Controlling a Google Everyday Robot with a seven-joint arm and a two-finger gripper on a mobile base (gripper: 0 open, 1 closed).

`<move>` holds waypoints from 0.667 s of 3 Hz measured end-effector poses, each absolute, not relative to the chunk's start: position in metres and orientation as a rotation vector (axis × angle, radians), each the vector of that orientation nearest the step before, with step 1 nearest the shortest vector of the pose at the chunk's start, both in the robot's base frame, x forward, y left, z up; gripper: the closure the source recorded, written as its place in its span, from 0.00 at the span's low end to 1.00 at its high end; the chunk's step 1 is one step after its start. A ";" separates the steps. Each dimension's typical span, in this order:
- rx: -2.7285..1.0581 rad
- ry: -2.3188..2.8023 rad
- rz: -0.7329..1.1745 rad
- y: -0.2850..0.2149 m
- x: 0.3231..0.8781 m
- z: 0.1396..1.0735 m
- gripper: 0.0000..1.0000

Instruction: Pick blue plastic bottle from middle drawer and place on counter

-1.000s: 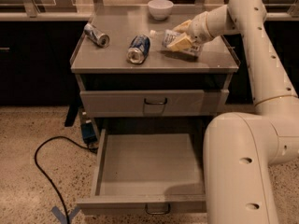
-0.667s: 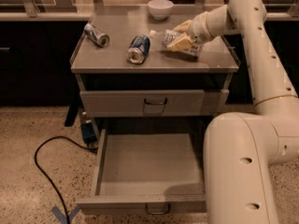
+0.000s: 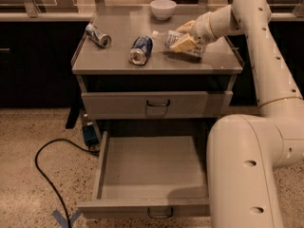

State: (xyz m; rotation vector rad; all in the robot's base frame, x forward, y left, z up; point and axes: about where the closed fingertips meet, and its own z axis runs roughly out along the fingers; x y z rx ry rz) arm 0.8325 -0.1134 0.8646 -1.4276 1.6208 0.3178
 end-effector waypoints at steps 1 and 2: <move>-1.428 1.621 0.318 -0.113 0.832 0.865 0.13; -1.428 1.621 0.318 -0.113 0.832 0.865 0.00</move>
Offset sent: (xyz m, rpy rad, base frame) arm 0.0000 0.0000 0.0000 0.0000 0.0000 0.0000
